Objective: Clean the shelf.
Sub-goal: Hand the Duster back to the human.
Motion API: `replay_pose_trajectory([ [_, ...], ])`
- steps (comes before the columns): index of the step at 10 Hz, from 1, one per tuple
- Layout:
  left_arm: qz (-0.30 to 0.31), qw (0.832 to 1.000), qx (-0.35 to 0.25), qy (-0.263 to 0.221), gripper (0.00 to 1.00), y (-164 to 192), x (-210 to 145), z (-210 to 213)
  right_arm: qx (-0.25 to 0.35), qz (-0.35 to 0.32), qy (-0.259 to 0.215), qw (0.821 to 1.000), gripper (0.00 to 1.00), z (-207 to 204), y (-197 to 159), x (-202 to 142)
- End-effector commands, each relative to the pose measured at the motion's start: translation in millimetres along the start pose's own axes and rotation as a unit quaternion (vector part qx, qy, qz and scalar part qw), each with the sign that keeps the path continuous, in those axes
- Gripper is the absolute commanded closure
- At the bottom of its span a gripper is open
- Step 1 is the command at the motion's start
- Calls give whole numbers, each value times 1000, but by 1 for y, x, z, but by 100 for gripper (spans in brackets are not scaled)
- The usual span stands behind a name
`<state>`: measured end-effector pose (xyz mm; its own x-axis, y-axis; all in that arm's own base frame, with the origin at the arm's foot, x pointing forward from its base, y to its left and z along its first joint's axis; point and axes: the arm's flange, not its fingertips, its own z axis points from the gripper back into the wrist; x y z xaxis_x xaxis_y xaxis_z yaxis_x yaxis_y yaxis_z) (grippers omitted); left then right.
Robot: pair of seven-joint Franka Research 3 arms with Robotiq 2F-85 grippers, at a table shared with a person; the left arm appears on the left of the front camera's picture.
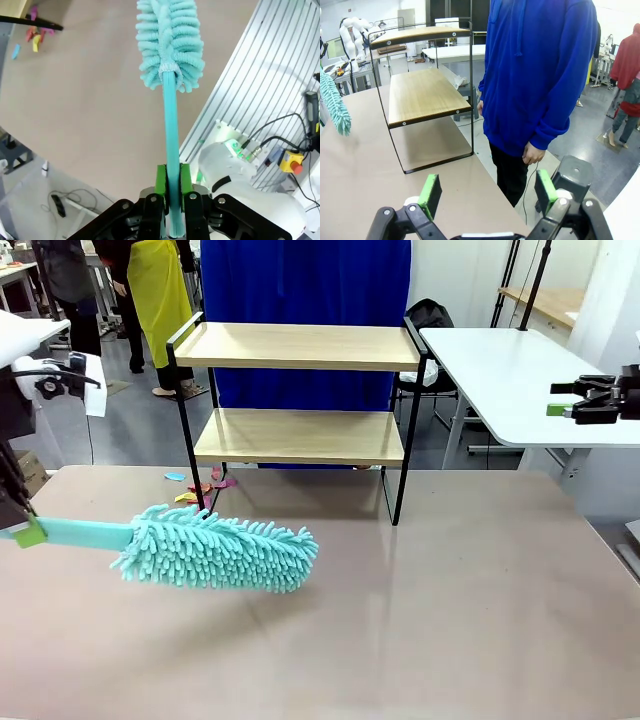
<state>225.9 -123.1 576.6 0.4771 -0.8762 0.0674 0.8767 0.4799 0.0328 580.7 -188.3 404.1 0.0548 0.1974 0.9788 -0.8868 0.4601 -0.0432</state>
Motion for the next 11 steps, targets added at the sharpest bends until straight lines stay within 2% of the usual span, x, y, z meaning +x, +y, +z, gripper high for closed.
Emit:
replay_pose_trajectory([
  [1,4,1000,5,1,87,0,-3,0,0,2,-2,1000,0,-1,1,3],
  [7,0,1000,0,0,87,0,0,0,0,0,0,1000,0,0,0,0],
  [8,-38,999,11,-17,87,-9,1,12,21,15,4,1000,0,-14,16,28],
  [9,-54,997,35,-39,87,-9,15,11,56,8,-18,998,0,-31,30,54],
  [11,-90,990,33,-102,87,-1,32,0,114,-4,-44,992,0,-54,62,87],
])
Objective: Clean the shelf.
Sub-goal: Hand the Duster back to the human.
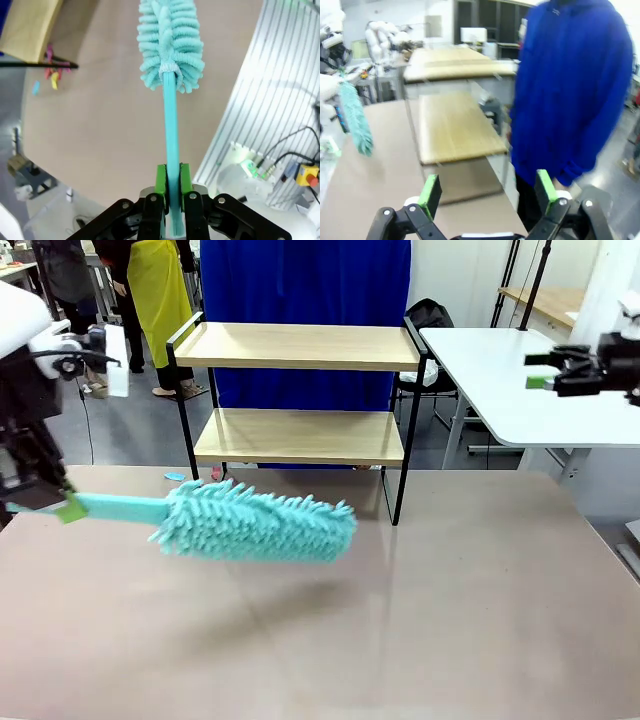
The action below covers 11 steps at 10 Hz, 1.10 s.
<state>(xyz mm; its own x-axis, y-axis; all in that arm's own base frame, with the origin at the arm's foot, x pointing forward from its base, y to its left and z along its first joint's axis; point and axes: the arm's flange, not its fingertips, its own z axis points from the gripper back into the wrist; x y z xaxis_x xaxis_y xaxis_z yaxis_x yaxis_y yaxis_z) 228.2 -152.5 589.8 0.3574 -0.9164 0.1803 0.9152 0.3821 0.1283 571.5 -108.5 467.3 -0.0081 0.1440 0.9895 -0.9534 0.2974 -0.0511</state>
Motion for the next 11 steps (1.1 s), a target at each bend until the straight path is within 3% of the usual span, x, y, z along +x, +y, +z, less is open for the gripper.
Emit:
replay_pose_trajectory([
  [1,-36,996,-13,-78,87,12,9,-23,67,-63,-12,996,0,-21,43,21],
  [2,-42,993,-21,-108,87,14,19,-33,110,-79,-15,991,0,-36,65,24],
  [5,-62,979,-31,-194,87,15,34,-57,157,-89,-6,984,0,-72,125,13],
  [7,-86,972,-51,-214,87,23,42,-76,163,-91,-3,982,0,-84,149,-3],
  [8,-85,971,-53,-218,87,28,45,-81,147,-96,-14,984,0,-84,148,-6],
  [11,-71,978,-36,-195,87,23,51,-66,173,-100,-10,980,0,-83,140,-3],
])
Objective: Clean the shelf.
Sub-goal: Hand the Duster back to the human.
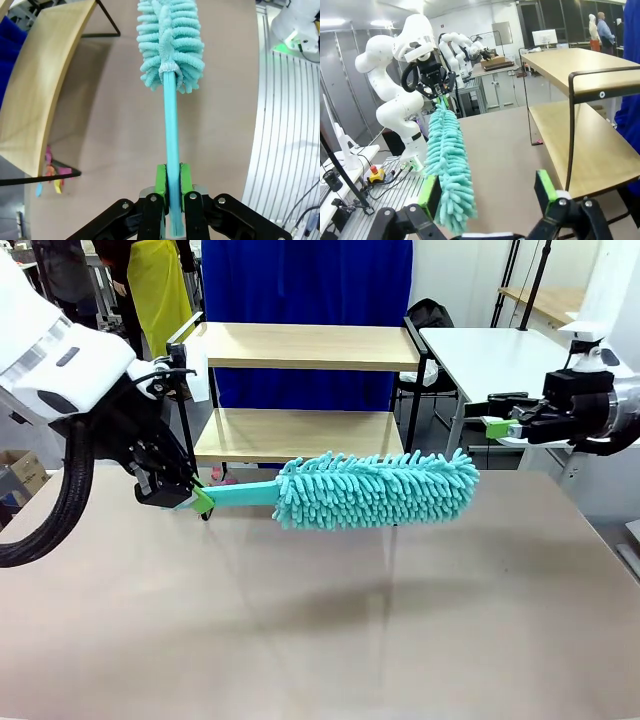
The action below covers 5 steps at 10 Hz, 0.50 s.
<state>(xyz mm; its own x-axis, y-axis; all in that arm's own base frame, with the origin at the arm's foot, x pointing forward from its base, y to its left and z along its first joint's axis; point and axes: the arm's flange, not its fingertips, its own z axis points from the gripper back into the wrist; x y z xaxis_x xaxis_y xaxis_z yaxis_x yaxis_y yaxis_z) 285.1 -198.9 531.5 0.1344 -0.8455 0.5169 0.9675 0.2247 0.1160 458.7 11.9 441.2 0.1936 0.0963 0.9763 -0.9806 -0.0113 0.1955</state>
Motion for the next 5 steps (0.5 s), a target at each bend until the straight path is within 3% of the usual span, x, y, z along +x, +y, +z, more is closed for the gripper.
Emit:
replay_pose_trajectory([
  [1,4,1000,1,-5,87,-4,2,6,0,-2,0,1000,0,-1,1,-2],
  [2,4,1000,1,-5,87,-4,2,6,-58,30,25,998,0,-3,28,-21],
  [5,4,1000,1,-5,87,-4,2,6,-68,65,8,996,0,-4,61,-46],
])
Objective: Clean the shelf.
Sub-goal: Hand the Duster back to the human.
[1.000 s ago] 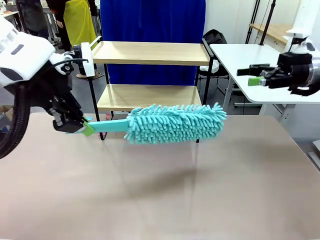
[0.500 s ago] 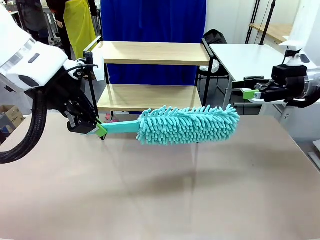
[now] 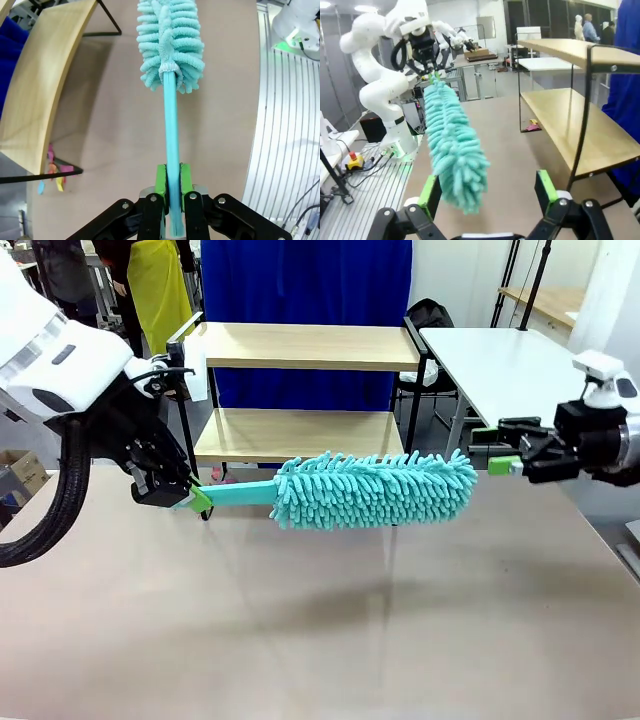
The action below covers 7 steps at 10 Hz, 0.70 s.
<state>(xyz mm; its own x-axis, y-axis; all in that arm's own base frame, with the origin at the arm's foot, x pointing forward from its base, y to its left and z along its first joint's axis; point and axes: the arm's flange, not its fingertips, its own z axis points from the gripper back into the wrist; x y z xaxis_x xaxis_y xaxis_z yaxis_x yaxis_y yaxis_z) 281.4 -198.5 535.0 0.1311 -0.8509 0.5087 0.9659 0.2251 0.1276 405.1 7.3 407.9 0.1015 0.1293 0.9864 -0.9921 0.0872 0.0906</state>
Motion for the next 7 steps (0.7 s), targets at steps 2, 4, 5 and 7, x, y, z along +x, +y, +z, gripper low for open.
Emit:
replay_pose_trajectory([
  [2,7,1000,-5,-9,87,-1,1,2,7,12,-1,1000,0,-11,25,-13],
  [4,7,1000,-5,-9,87,-1,1,2,29,5,-8,1000,0,-25,27,-17],
  [5,7,1000,-5,-9,87,-1,1,2,39,-6,-11,999,0,-34,22,-21],
  [7,7,1000,-5,-9,87,-1,1,2,52,-12,-21,998,0,-54,13,-24],
])
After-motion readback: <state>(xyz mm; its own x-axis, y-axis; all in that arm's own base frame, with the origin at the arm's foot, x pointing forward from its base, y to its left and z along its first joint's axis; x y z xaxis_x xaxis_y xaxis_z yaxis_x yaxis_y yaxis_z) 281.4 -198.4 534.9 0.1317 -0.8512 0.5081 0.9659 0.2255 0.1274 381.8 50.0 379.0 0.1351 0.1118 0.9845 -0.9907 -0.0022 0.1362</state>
